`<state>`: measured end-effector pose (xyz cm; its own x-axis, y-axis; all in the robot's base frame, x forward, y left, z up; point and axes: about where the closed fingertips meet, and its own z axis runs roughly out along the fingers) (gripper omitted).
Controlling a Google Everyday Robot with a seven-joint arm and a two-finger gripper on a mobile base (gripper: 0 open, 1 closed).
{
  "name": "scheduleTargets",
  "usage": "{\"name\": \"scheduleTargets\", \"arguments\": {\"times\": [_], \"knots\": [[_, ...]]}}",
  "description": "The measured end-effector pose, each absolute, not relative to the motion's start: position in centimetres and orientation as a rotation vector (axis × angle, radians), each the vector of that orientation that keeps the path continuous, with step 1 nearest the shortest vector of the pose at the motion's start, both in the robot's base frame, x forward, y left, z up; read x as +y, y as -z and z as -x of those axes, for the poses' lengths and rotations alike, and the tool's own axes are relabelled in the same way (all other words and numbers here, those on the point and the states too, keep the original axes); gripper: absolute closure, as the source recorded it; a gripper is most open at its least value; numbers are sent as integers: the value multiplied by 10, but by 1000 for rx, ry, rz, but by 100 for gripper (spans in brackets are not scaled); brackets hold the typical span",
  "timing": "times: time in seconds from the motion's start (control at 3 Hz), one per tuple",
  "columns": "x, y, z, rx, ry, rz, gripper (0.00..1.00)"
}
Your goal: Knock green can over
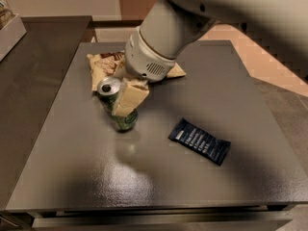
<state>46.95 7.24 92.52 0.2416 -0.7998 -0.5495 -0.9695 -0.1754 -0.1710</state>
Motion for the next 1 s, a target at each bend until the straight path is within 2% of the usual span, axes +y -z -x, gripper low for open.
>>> {"name": "scheduleTargets", "arguments": {"times": [0.67, 1.0], "knots": [[6, -935, -510, 1873, -96, 2053, 100], [-12, -927, -519, 1937, 76, 2114, 82]]}}
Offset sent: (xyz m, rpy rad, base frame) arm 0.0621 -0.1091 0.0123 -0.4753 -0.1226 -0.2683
